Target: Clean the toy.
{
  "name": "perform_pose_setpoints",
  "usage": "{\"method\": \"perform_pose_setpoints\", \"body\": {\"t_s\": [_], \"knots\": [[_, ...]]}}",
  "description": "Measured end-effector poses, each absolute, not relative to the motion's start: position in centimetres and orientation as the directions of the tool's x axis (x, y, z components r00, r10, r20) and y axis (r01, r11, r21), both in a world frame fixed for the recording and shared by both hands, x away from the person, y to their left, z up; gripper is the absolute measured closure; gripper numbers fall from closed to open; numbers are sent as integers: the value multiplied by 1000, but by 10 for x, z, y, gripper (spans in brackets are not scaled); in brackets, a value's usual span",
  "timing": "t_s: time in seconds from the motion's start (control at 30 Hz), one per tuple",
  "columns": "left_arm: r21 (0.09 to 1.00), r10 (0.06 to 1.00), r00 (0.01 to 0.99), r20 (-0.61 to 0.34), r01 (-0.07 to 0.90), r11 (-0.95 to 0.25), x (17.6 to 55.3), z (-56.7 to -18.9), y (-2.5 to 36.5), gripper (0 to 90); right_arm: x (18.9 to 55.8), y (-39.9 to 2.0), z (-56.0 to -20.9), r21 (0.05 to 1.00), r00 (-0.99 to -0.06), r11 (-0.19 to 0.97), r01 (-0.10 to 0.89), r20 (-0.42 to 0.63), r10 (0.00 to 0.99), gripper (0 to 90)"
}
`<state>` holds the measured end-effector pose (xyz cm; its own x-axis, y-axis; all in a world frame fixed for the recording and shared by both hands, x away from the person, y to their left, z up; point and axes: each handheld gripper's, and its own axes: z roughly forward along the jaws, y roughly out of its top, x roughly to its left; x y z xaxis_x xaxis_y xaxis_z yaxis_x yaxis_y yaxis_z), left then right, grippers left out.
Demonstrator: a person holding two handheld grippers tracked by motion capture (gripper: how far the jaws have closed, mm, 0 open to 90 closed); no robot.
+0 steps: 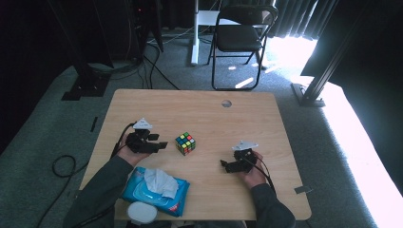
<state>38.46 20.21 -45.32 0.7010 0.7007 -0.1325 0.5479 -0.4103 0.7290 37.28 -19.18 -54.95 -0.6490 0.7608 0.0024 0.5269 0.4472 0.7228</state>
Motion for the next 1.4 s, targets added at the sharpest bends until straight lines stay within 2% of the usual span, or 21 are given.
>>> {"method": "perform_pose_setpoints", "body": {"t_s": [1.4], "knots": [[787,714,697,-58,472,-397,329,-448,219,403,373,-192,-550,724,-648,446,526,3,761,127]]}}
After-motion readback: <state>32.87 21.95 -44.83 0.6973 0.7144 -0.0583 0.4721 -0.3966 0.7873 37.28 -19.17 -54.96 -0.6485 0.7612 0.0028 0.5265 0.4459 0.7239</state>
